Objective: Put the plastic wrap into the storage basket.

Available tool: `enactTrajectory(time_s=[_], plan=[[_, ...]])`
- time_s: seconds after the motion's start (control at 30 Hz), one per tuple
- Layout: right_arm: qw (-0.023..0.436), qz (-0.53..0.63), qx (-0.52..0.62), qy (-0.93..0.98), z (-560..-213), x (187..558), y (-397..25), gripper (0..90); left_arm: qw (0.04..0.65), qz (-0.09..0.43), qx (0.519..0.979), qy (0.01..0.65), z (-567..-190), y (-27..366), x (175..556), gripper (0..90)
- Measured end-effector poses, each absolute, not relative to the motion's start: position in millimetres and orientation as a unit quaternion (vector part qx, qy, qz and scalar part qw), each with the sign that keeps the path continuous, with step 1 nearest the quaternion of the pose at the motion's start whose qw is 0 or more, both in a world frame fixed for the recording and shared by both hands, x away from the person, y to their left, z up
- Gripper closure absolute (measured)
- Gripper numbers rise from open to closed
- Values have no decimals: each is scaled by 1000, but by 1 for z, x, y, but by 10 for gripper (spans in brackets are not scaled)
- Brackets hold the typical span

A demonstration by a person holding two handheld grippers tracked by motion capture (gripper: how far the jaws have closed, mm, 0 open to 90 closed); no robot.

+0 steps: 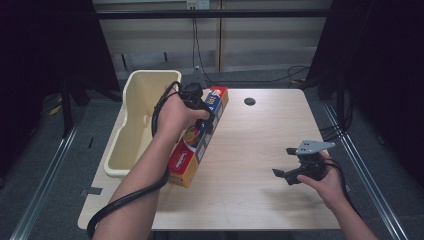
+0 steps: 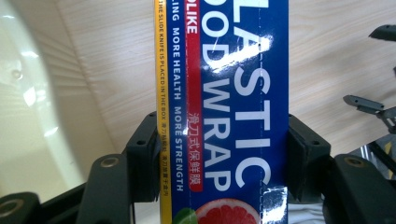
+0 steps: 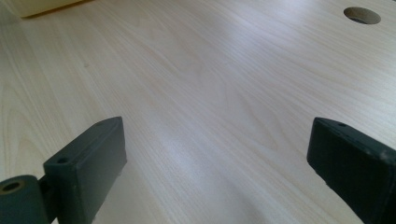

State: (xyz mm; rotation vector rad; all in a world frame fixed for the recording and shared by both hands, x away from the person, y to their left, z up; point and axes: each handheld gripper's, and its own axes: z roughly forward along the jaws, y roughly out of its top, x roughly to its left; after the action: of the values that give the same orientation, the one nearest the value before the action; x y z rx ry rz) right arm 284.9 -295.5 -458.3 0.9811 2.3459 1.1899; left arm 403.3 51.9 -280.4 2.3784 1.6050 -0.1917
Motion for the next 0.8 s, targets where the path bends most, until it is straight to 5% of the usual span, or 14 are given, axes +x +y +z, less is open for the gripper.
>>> enactTrajectory(time_s=[0.8], plan=[[160,414,342,828,-460,287,-294,46,139,-44,786,600,-240,97,402,408]])
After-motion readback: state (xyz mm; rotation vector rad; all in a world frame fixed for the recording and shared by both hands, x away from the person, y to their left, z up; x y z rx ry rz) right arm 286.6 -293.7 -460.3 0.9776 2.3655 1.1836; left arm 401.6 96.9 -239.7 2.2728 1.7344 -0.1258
